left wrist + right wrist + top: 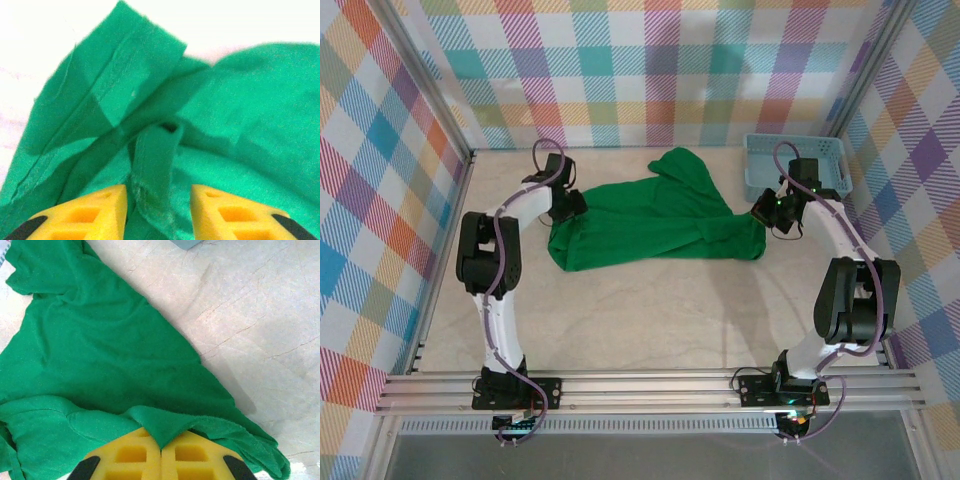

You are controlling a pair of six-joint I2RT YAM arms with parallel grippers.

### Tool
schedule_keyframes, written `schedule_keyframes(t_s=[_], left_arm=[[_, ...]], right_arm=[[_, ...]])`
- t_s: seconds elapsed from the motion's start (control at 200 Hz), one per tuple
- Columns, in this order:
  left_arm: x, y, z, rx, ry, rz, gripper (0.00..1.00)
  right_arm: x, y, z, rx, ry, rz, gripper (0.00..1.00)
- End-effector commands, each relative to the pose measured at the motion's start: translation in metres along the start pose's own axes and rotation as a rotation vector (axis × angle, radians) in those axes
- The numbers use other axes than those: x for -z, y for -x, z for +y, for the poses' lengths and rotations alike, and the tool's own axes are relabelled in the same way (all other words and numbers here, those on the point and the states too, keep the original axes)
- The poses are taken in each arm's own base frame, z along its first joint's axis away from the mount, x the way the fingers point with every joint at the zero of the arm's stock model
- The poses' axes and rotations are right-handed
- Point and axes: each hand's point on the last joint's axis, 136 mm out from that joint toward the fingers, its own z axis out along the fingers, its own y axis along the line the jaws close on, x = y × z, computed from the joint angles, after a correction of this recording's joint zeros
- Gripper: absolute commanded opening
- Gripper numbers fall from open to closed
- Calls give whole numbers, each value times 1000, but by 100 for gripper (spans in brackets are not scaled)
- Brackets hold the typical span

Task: Fold the inside-out t-shirt

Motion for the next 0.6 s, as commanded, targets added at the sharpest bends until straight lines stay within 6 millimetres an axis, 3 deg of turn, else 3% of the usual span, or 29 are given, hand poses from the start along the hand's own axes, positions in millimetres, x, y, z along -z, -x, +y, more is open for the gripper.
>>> schedule_keyframes(t_s=[0.0, 0.14, 0.34, 0.445, 0.595], left_arm=[[-7, 7, 2, -17, 34, 3, 30], [-11, 6, 2, -17, 33, 18, 17], [-2, 12, 3, 0, 18, 3, 0], [7, 18, 7, 43, -20, -8, 0], [36, 27, 10, 92, -114, -61, 0]], right_arm=[[-5, 2, -4, 18, -10, -2, 1], [-4, 4, -7, 14, -29, -11, 1], [-8, 10, -5, 12, -27, -9, 4], [-12, 14, -6, 12, -36, -11, 9], [-23, 18, -9, 12, -46, -4, 18]])
